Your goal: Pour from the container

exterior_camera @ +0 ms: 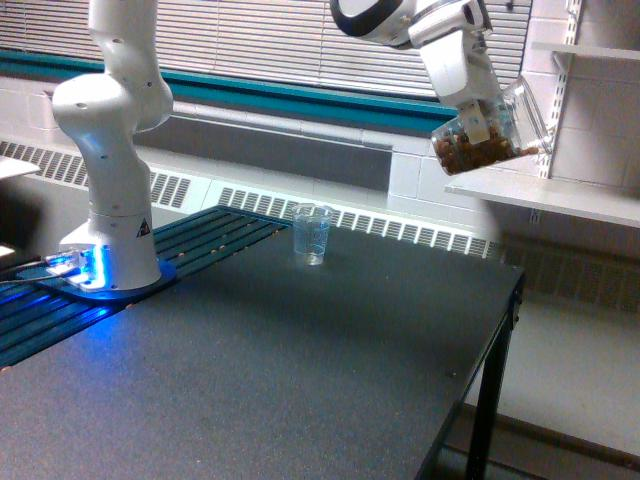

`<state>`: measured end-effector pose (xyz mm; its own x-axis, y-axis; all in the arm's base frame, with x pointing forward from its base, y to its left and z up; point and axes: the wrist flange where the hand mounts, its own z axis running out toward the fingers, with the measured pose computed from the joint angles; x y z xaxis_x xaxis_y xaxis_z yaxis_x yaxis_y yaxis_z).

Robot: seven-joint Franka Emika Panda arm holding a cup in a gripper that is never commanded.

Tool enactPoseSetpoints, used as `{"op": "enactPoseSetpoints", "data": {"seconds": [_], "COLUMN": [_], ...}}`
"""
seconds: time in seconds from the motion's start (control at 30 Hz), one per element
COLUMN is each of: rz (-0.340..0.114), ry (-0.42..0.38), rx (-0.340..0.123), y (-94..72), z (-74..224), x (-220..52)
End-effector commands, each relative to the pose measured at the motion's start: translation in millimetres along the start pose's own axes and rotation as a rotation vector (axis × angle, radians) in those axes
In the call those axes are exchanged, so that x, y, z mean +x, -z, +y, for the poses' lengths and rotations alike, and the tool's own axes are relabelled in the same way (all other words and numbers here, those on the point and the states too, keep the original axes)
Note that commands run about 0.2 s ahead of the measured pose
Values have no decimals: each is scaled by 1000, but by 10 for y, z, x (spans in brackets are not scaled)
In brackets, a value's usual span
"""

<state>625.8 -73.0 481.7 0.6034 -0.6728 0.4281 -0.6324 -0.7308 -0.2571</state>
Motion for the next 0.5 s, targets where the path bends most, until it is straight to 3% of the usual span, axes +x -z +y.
{"op": "enactPoseSetpoints", "data": {"seconds": [0.03,0.17,0.5], "rz": [58,70,127], "ry": [-20,-12,41], "rx": [72,88,144], "y": [506,625,1180], "z": [-41,-101,-232], "x": [166,125,-55]}}
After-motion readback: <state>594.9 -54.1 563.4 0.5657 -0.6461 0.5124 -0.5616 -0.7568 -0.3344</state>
